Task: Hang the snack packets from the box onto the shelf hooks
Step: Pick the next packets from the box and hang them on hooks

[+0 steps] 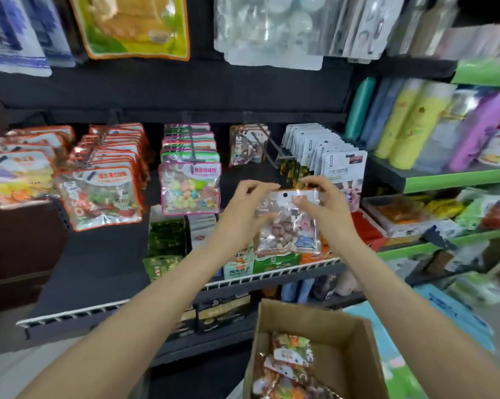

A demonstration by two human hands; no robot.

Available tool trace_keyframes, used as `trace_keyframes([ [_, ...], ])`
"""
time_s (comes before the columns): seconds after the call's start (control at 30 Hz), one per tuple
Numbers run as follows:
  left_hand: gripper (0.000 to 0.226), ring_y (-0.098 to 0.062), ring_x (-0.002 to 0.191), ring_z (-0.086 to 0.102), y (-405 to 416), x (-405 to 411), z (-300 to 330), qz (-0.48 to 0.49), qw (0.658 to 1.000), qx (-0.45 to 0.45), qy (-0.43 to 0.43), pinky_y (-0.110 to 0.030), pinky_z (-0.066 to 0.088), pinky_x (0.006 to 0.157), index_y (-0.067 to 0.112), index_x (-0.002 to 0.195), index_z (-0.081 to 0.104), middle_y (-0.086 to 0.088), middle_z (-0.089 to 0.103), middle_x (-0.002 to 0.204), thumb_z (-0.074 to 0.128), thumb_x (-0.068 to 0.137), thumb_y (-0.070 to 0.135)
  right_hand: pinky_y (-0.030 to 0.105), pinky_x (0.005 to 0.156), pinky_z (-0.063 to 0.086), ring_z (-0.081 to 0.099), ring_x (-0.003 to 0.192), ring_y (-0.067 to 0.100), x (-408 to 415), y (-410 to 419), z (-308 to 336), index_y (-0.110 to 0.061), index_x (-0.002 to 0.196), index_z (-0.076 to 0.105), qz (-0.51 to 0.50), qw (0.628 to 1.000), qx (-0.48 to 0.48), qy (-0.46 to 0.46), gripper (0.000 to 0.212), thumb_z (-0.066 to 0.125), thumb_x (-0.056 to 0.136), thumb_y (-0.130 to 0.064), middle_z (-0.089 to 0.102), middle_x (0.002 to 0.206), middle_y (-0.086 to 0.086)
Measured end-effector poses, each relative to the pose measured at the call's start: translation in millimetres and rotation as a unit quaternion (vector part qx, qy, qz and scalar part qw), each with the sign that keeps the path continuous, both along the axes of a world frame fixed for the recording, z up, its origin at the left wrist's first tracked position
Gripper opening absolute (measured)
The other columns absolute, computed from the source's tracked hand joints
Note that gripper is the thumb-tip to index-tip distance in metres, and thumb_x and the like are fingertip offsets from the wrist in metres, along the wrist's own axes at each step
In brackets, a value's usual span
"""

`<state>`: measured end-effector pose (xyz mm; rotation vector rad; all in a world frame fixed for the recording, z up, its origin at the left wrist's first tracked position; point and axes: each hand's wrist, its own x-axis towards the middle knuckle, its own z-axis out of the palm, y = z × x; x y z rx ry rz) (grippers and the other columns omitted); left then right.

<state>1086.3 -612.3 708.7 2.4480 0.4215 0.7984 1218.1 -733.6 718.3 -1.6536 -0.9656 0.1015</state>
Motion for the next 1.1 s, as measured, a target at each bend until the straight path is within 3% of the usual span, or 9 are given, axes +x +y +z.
trace_keyframes([
  [0.13,0.045,-0.012,0.083,0.049,6,25,6,0.076,0.997,-0.025,-0.003,-0.014,0.03,0.066,0.026,0.13,0.055,-0.005,0.055,0.094,0.067,0.086,0.023,0.017,0.058,0.042,0.053,0.057,-0.004,25,22,-3,-0.016,0.09,0.067,0.003,0.999,0.033,-0.01,0.01,0.066,0.084,-0.007,0.063,0.079,-0.014],
  [0.27,0.044,0.0,0.056,0.04,20,43,11,0.139,0.989,-0.025,-0.042,-0.014,0.038,0.077,0.022,0.129,0.057,0.003,0.045,0.067,0.066,0.087,0.014,0.006,0.067,0.044,0.059,0.07,-0.009,35,47,-5,-0.018,0.092,0.072,-0.016,0.997,0.068,0.024,0.012,0.065,0.086,-0.01,0.067,0.085,-0.014],
  [0.47,0.043,-0.012,0.056,0.043,32,56,8,0.171,0.983,-0.038,-0.06,0.0,0.035,0.052,0.02,0.129,0.058,-0.006,0.059,0.069,0.066,0.087,0.013,0.025,0.084,0.051,0.064,0.091,0.01,45,65,-9,-0.019,0.098,0.073,-0.008,0.996,0.077,0.053,0.015,0.066,0.086,-0.012,0.07,0.095,-0.004],
  [0.53,0.043,-0.017,0.059,0.05,32,59,6,0.177,0.981,-0.037,-0.072,-0.002,0.038,0.056,0.022,0.129,0.057,-0.008,0.066,0.081,0.065,0.088,0.014,0.022,0.086,0.049,0.063,0.094,0.006,48,66,-10,-0.018,0.099,0.073,-0.016,0.995,0.09,0.043,0.016,0.066,0.086,-0.013,0.07,0.096,-0.003],
  [0.63,0.044,-0.014,0.089,0.056,34,62,3,0.181,0.98,-0.03,-0.08,-0.007,0.037,0.081,0.024,0.13,0.056,-0.006,0.062,0.11,0.065,0.088,0.015,0.014,0.085,0.045,0.06,0.09,-0.001,50,68,-11,-0.02,0.099,0.073,-0.012,0.995,0.093,0.029,0.017,0.065,0.086,-0.013,0.07,0.096,-0.002],
  [0.87,0.043,-0.008,0.085,0.047,32,64,3,0.192,0.977,-0.027,-0.089,-0.007,0.031,0.08,0.022,0.129,0.057,-0.002,0.051,0.099,0.065,0.088,0.011,0.001,0.08,0.037,0.054,0.083,-0.016,52,71,-14,-0.02,0.102,0.072,-0.018,0.995,0.099,0.01,0.018,0.065,0.087,-0.014,0.065,0.088,-0.011],
  [0.93,0.043,-0.009,0.083,0.047,33,65,1,0.189,0.977,-0.029,-0.094,-0.007,0.031,0.08,0.022,0.129,0.057,-0.004,0.051,0.098,0.064,0.088,0.011,0.005,0.086,0.04,0.056,0.085,-0.015,52,71,-15,-0.021,0.102,0.072,-0.017,0.994,0.105,0.016,0.018,0.065,0.087,-0.014,0.067,0.09,-0.008],
  [1.03,0.042,-0.008,0.08,0.046,37,65,0,0.19,0.977,-0.033,-0.09,-0.003,0.032,0.076,0.021,0.129,0.057,-0.003,0.051,0.097,0.063,0.089,0.012,0.031,0.103,0.042,0.061,0.1,0.007,51,75,-13,-0.02,0.101,0.072,-0.026,0.995,0.101,0.008,0.017,0.065,0.086,-0.014,0.066,0.091,-0.01],
  [1.1,0.042,-0.009,0.08,0.046,43,67,0,0.184,0.979,-0.037,-0.084,-0.003,0.031,0.075,0.022,0.13,0.056,-0.002,0.05,0.098,0.063,0.09,0.013,0.026,0.098,0.045,0.06,0.095,0.01,52,80,-11,-0.014,0.102,0.073,-0.031,0.996,0.088,0.002,0.017,0.065,0.087,-0.012,0.066,0.092,-0.005],
])
